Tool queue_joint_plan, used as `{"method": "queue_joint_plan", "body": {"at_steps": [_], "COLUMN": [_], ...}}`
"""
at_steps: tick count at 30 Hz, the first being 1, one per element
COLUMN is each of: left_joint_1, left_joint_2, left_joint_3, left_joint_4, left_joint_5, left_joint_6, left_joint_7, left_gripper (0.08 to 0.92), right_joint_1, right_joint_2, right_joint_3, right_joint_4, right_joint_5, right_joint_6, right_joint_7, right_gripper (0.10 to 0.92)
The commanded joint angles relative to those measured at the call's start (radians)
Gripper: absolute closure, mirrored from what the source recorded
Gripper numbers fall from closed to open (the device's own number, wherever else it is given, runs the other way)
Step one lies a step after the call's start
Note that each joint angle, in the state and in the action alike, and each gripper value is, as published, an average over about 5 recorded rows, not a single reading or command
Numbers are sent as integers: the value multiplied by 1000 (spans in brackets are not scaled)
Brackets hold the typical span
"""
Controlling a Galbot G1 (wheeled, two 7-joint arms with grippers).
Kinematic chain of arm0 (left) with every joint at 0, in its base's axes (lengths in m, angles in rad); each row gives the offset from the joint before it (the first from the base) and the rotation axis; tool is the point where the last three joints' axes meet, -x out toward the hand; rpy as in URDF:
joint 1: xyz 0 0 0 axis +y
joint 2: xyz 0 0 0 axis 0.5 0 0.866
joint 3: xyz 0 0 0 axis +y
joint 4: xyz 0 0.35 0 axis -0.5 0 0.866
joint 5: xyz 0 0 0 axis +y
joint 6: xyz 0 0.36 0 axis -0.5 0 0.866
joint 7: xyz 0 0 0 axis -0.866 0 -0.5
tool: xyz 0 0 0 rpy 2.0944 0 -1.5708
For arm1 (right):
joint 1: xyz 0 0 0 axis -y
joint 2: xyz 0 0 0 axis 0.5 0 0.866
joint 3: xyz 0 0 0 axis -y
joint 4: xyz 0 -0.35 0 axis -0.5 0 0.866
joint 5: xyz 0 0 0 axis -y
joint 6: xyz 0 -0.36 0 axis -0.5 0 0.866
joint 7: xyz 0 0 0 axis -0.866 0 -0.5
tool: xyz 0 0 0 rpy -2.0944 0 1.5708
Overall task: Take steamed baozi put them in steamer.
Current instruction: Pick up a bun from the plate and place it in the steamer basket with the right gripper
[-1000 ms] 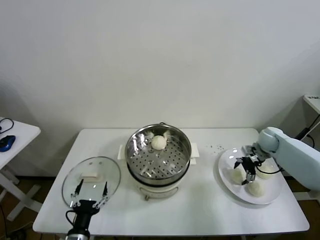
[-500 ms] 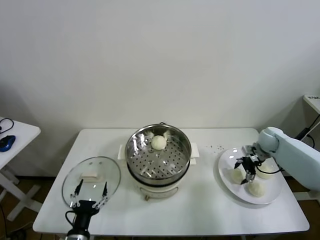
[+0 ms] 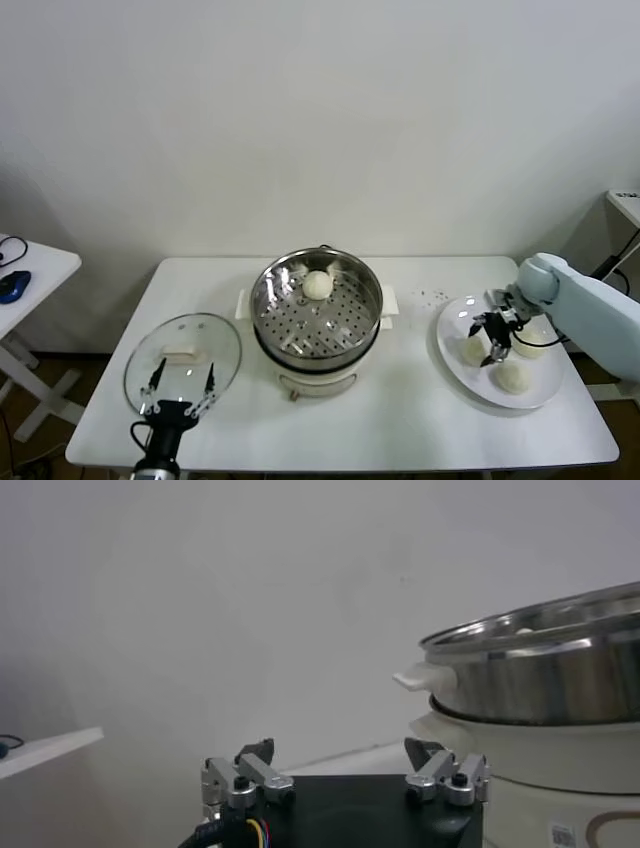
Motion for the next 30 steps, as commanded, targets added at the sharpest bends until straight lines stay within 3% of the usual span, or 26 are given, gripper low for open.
{"method": "queue_joint_plan", "body": {"at_steps": [1,9,19,30], "left_joint_1": [-2,-5,-3,-22], "left_joint_2": [0,-3,-4,-13], "left_joint_3": [3,11,19,49], "left_joint_4": [3,1,-16,-27], "left_joint_5": [3,7,20,50], "left_joint_6": [1,0,2,6], "left_joint_7": [0,1,0,-1], "left_gripper": [177,177,177,177], "right_joint_1": [95,467,764,762], "right_joint_2": [-22,-19,140,411], "right_joint_3": [-76,-341,-549,-585], "right_joint_4": [38,71,110,102], "right_joint_5": [105,387,802,978], "right_joint_6": [-21,-77,-172,-245], "right_joint_7": [1,7,83,158], "right_gripper": [321,319,321,321]}}
